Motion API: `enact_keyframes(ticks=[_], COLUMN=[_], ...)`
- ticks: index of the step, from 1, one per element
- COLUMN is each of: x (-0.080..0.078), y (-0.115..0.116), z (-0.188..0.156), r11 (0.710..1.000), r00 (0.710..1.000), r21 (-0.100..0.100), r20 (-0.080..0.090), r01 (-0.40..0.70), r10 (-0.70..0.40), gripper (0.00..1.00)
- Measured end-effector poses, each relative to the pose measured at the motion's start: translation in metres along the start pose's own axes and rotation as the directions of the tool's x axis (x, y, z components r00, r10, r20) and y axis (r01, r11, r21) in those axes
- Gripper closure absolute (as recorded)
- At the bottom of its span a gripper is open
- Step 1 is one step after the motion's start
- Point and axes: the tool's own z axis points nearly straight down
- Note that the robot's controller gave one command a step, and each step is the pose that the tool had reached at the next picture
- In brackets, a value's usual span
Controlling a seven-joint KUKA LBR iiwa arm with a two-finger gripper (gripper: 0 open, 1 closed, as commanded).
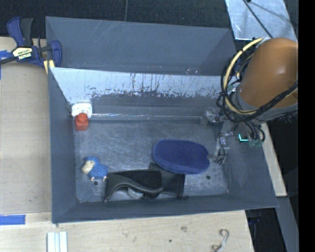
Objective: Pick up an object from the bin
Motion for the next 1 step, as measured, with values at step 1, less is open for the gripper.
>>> enact_keyframes(ticks=[1], x=[-0.0176], y=[-0.0042], z=[0.1325], r11=[0.971], r00=[0.971], r21=[0.0], r20=[-0.001], r01=[0.237], r10=[-0.237], gripper=[0.0])
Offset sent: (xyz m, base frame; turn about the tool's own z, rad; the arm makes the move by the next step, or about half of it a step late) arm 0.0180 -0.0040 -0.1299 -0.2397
